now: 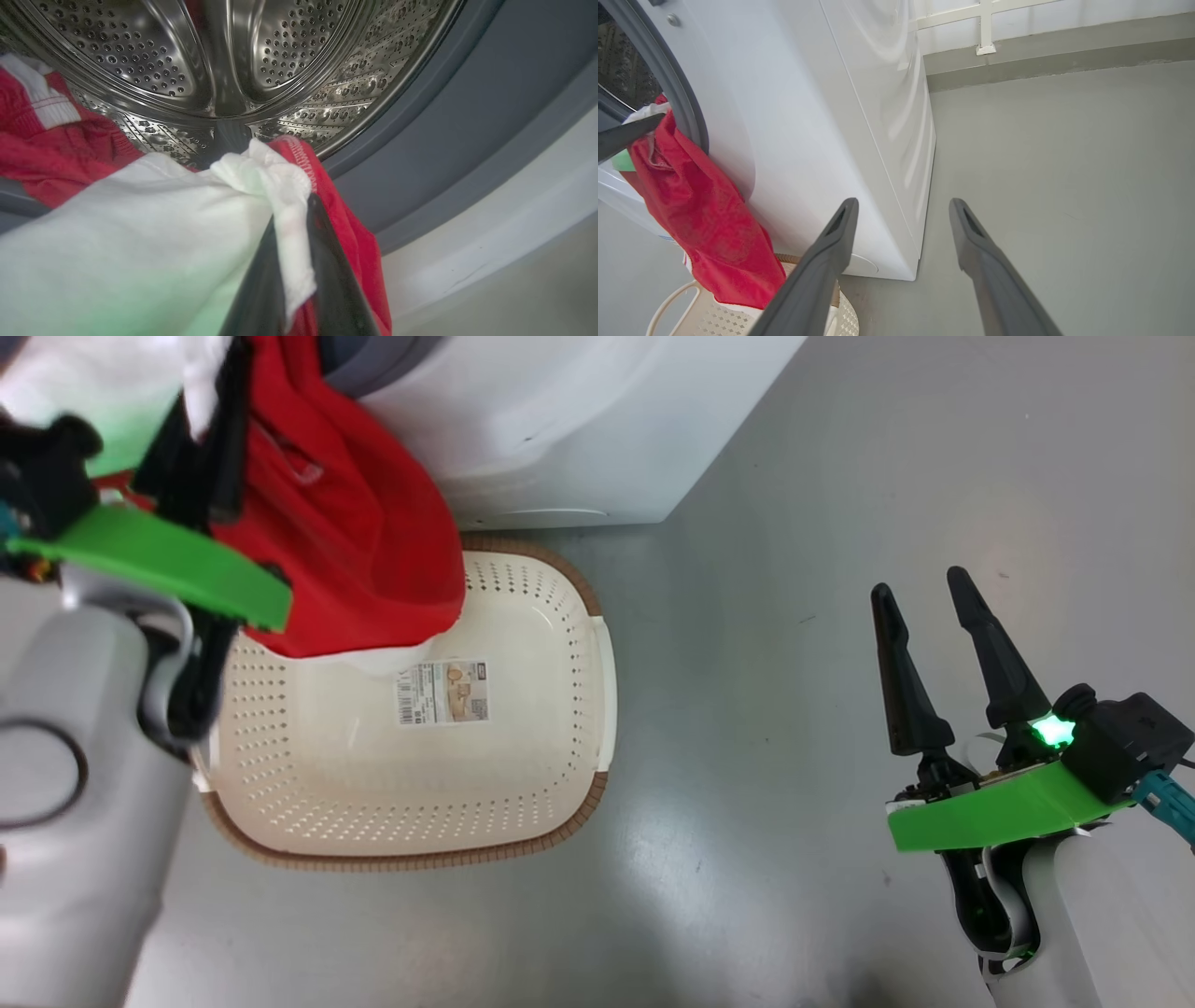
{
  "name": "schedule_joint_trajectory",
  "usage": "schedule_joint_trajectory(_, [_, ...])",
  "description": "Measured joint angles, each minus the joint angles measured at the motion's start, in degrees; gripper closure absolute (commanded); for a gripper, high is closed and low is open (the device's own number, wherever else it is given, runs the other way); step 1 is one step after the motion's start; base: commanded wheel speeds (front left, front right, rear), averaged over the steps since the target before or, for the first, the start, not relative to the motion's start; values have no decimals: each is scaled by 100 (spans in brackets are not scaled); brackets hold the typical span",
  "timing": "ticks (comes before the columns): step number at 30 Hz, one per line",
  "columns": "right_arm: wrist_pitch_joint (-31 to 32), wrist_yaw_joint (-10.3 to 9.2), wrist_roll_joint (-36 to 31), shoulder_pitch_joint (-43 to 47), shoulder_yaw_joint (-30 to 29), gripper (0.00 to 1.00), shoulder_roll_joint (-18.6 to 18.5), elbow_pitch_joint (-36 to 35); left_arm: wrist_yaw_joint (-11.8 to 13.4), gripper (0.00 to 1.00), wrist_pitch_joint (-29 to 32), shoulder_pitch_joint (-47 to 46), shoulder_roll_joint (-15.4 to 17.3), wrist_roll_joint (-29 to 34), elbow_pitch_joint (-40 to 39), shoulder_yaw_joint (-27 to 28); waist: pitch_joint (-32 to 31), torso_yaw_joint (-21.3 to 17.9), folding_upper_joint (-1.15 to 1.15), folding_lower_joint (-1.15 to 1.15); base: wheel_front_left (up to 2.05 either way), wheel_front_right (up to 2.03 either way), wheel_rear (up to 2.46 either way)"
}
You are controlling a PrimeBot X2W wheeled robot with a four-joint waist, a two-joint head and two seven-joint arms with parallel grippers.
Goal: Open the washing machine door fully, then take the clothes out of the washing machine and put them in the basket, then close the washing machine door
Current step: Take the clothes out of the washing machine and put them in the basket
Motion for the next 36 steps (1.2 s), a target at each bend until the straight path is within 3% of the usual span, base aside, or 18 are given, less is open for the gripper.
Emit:
schedule_joint_trajectory(8, [0, 0, 0, 8, -18, 0, -1, 2, 0, 100, 0, 1257, -238, 209, -961, 552, -51, 121, 0, 0, 0, 0, 0])
schedule_joint_trajectory(17, [0, 0, -18, 10, -47, 0, -2, 16, 1, 100, 0, 2415, -437, 240, -1357, 555, -66, 227, 0, 0, 0, 0, 0])
schedule_joint_trajectory(29, [0, 0, -48, 4, -1, 0, -2, -1, 0, 100, 1, 2479, -488, 252, -302, 47, 120, 165, 0, 0, 0, 0, 0])
schedule_joint_trajectory(36, [0, 0, -47, -109, 12, 0, -2, -21, 0, 100, 2, 1894, -545, 81, 620, -277, 328, 89, 0, 0, 0, 0, 0])
